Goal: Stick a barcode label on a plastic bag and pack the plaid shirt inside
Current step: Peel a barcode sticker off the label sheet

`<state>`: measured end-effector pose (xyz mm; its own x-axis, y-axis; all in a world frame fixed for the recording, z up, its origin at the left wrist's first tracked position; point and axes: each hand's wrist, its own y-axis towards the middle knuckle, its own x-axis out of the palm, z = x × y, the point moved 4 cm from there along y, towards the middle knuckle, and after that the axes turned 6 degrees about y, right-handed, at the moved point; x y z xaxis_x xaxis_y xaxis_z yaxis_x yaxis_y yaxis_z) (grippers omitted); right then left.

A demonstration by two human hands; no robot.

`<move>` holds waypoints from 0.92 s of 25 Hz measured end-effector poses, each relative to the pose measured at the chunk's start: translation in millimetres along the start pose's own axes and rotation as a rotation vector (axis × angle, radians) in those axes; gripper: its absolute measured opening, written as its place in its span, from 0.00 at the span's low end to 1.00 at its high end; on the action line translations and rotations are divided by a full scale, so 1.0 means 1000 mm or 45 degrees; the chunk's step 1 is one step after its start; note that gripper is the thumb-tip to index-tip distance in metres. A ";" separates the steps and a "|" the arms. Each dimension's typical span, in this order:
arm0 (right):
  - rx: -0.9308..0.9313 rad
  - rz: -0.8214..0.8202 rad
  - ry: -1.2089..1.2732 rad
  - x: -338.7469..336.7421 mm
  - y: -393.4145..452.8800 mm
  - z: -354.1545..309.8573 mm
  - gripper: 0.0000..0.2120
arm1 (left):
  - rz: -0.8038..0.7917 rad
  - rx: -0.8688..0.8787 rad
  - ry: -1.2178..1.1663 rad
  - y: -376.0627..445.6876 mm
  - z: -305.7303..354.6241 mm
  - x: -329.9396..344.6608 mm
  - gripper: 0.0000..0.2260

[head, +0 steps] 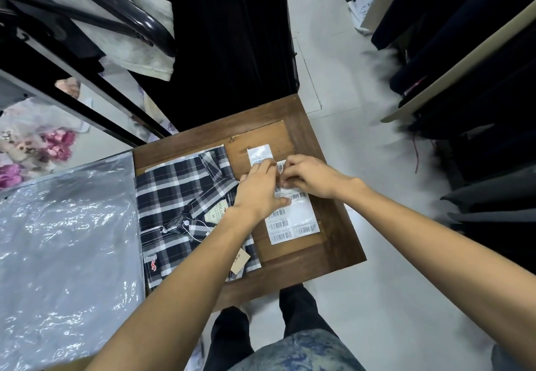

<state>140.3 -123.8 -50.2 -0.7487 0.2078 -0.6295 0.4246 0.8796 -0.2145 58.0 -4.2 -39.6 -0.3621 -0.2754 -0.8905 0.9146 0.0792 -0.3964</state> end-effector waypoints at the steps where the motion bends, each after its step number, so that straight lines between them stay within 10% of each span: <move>1: 0.006 -0.004 0.024 -0.001 -0.001 0.000 0.06 | -0.013 0.001 0.014 -0.001 0.001 0.000 0.28; 23: 0.042 -0.009 0.095 -0.007 -0.012 0.007 0.07 | 0.007 0.025 -0.121 -0.003 -0.006 0.009 0.17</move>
<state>143.9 -138.7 -48.0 -0.7871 0.2342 -0.5707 0.4347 0.8669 -0.2438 51.1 -1.4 -47.2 -0.3390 -0.3644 -0.8673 0.9203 0.0626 -0.3861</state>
